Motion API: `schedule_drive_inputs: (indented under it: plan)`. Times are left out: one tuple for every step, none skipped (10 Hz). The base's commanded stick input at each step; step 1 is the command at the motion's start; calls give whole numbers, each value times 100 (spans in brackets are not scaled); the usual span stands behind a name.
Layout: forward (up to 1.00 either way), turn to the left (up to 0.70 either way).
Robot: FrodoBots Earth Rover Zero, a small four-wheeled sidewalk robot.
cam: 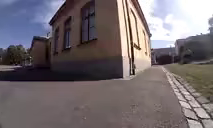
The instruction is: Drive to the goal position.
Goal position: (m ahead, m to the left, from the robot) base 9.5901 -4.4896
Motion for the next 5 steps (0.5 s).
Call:
schedule_drive_inputs:
  plan:
    - [70, 0]
    - [70, 0]
    - [70, 0]
    - [70, 0]
    - [70, 0]
